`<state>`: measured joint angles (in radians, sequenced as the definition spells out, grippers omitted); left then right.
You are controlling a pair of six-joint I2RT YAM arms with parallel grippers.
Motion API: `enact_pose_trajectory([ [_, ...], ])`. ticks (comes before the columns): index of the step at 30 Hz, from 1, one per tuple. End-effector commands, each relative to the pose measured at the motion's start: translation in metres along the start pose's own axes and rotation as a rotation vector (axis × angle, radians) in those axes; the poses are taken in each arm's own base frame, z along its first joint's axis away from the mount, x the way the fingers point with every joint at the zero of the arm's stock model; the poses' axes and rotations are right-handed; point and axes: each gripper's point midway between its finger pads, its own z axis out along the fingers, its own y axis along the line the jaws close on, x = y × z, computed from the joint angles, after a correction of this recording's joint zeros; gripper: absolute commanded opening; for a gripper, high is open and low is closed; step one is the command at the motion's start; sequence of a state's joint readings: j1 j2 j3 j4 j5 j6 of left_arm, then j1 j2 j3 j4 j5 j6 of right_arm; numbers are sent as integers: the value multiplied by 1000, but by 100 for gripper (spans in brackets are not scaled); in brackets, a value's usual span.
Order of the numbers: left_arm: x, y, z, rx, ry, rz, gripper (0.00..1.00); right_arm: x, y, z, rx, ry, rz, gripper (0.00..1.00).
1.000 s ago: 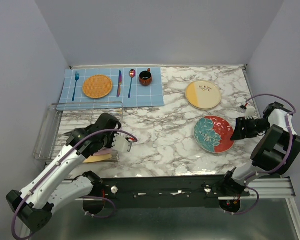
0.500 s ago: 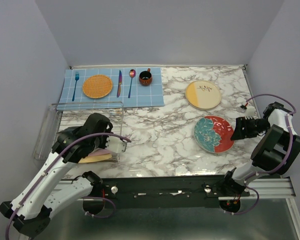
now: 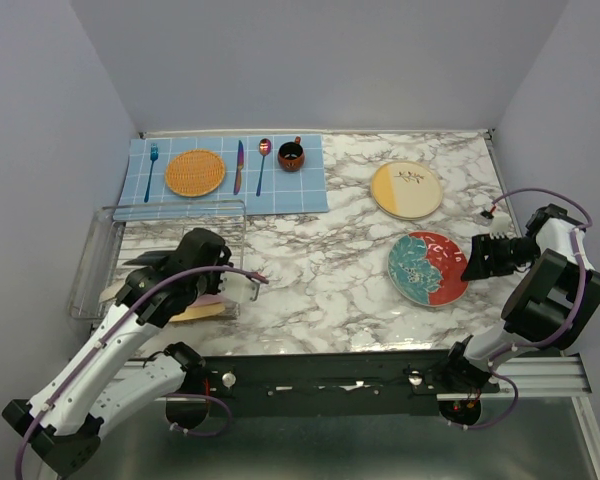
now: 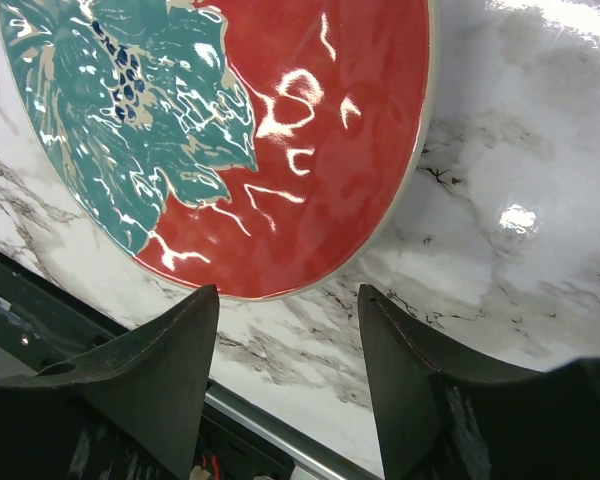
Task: Unload the plates from the dish rack
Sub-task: Unload the plate from the dish rack.
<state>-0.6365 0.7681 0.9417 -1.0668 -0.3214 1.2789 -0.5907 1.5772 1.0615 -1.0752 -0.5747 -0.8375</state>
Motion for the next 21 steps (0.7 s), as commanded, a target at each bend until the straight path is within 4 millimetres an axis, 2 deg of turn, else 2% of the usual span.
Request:
enact_pose_trajectory([
  [1,3,78,-31,-291,3,-87,0,1,4,3,-17,-15,3,66],
  [6,4,102,-50,-369,-15,-136,0,2,6,6,-33,-14,13,66],
  [16,6,126,-74,-447,-42,-176,0,-4,11,1,-42,-37,6,66],
  [20,-1,137,-87,-456,-105,-230,0,-18,28,-13,-93,-82,-1,66],
  [21,-5,143,-99,-465,-153,-248,0,-22,32,-17,-101,-95,-8,67],
])
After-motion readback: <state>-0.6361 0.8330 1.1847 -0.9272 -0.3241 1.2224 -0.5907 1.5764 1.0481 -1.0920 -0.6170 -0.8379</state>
